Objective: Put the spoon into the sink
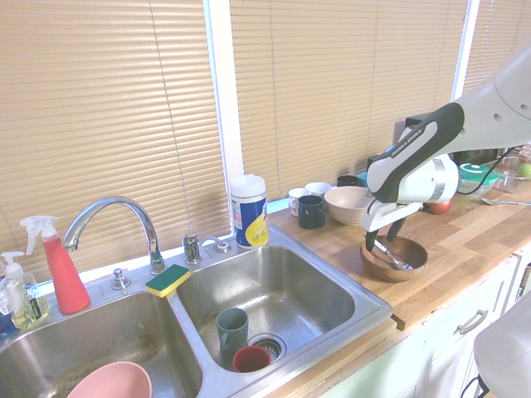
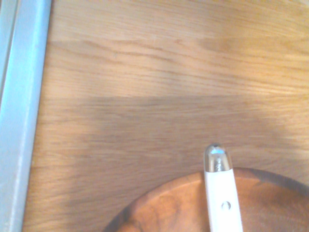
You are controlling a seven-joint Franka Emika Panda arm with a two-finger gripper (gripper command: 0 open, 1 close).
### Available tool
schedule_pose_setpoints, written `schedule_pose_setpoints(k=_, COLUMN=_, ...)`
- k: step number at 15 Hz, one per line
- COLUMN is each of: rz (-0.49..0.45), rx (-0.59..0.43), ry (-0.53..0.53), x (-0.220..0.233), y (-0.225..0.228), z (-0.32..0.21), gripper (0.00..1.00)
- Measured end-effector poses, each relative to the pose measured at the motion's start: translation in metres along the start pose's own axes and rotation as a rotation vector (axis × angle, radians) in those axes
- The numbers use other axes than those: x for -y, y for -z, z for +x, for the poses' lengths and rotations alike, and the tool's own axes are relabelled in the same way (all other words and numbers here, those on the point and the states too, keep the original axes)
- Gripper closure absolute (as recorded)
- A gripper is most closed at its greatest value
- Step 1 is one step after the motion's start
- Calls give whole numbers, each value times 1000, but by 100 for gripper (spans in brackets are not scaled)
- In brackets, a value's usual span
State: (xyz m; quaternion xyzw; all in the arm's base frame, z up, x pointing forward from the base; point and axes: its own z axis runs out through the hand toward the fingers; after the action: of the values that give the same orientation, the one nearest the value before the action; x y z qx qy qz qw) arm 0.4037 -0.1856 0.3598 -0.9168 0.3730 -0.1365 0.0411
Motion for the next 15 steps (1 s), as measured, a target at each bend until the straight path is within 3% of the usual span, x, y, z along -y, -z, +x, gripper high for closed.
schedule_pose_setpoints(k=15, rz=49, rx=40, ry=21, x=-7, y=-17, z=-1, gripper=100)
